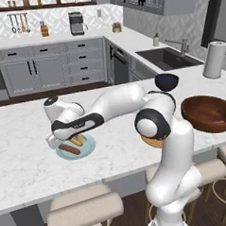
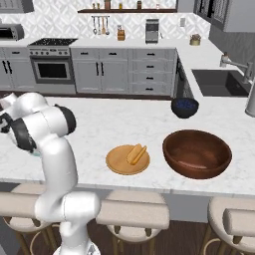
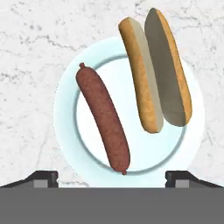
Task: Place one bun and one sausage from the bowl on each plate.
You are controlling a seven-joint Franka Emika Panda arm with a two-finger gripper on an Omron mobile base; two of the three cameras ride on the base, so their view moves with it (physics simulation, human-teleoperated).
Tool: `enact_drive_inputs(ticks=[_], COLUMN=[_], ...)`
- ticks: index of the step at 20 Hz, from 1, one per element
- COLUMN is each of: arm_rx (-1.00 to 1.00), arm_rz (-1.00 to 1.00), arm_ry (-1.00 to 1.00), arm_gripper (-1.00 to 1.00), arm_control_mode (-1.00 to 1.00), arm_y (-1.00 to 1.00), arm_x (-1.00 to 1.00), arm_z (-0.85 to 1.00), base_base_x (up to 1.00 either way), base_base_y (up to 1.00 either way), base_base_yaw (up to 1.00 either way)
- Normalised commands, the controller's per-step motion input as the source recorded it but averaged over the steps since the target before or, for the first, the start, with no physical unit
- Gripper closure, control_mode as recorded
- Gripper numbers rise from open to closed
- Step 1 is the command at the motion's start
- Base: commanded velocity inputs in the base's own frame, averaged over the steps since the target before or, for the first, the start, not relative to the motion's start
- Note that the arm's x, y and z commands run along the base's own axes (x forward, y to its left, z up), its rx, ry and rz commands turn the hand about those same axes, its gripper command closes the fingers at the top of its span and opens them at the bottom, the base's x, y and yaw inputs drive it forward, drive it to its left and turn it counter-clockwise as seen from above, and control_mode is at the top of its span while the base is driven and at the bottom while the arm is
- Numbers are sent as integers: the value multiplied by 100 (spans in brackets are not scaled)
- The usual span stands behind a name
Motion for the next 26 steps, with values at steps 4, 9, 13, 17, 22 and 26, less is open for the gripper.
enact_drive_inputs(ticks=[4,9,13,17,22,26], arm_rx=[25,33,22,8,1,0], arm_rz=[-6,-6,-4,-4,-9,0], arm_ry=[-27,-8,0,5,3,0], arm_gripper=[-100,-100,-100,-100,-100,-100], arm_control_mode=[-100,-100,-100,-100,100,100], arm_y=[-100,-100,-100,-100,-55,0], arm_x=[-100,-100,-100,-100,-55,0], arm_z=[100,95,32,0,-12,0], base_base_x=[0,0,0,0,-17,-7], base_base_y=[0,0,0,0,-40,-100], base_base_yaw=[0,0,0,0,-10,-35])
